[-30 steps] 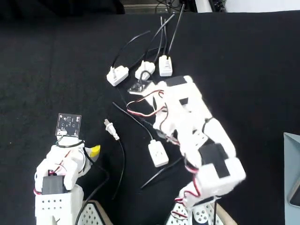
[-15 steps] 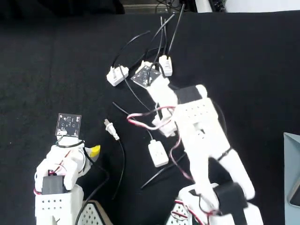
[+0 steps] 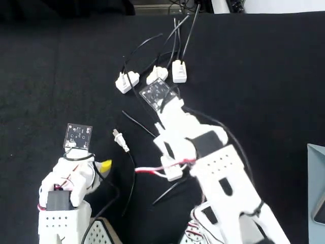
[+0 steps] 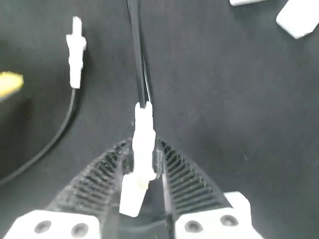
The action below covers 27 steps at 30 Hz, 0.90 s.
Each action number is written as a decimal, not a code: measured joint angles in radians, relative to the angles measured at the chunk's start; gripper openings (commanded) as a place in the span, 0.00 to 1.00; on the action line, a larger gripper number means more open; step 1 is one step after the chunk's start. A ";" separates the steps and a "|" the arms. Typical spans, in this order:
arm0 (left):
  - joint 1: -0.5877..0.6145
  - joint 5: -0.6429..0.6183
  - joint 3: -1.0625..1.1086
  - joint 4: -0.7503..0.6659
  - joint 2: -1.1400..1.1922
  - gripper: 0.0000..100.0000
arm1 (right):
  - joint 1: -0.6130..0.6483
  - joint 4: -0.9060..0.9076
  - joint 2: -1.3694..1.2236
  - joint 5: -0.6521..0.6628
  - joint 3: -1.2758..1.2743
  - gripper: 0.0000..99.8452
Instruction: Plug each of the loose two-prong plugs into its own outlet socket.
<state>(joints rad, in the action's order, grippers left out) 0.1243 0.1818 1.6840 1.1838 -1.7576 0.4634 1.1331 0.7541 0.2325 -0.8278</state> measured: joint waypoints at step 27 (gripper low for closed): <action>0.000 0.000 -0.144 -0.230 0.000 0.31 | 0.143 -0.290 0.578 -0.150 -0.414 0.01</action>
<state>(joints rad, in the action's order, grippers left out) 0.1243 0.1818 1.5397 0.9536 -1.7576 0.6061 0.8431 1.3326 0.0821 -1.2421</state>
